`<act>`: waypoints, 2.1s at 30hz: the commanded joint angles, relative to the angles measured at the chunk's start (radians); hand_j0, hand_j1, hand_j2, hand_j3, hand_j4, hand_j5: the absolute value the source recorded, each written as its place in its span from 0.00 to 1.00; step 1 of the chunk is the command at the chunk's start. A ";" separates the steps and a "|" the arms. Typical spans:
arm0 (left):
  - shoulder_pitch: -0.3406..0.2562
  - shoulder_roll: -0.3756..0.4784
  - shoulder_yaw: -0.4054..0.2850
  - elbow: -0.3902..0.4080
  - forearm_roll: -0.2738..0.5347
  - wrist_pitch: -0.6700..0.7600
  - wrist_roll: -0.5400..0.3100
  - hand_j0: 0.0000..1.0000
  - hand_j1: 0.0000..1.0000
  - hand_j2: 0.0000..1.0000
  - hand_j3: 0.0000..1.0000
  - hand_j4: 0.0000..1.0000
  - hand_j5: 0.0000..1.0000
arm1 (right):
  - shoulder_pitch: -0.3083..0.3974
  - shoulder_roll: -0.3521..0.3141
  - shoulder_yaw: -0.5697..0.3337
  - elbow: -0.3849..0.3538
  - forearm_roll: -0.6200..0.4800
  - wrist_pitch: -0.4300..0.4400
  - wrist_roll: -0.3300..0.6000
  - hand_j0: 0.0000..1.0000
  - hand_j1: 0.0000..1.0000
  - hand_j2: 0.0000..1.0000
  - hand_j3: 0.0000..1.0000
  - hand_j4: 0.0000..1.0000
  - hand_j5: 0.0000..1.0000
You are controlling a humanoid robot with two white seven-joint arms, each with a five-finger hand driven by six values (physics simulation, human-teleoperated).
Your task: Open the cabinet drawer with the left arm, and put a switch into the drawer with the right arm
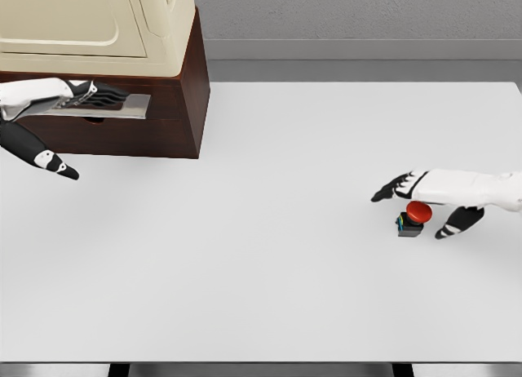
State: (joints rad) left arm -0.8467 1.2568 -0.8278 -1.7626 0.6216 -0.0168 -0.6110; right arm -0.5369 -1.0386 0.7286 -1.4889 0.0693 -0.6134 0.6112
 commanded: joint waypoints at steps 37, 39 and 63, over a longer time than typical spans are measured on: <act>-0.008 -0.102 0.004 0.155 -0.091 0.055 0.000 1.00 1.00 1.00 1.00 1.00 1.00 | -0.014 0.002 0.008 0.029 0.003 0.003 0.000 0.53 0.53 0.53 0.53 0.53 0.53; -0.006 -0.102 0.004 0.153 -0.091 0.055 0.000 1.00 1.00 1.00 1.00 1.00 1.00 | -0.015 0.003 0.008 0.029 0.003 0.003 0.000 0.52 0.52 0.52 0.52 0.52 0.52; 0.009 -0.111 0.001 0.189 -0.103 0.057 0.000 1.00 1.00 1.00 1.00 1.00 1.00 | -0.138 0.123 0.006 0.036 0.000 0.003 0.000 0.49 0.49 0.49 0.49 0.49 0.49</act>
State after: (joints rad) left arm -0.8376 1.1462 -0.8273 -1.5737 0.5160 0.0399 -0.6111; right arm -0.6765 -0.9287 0.7340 -1.4512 0.0754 -0.6134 0.6111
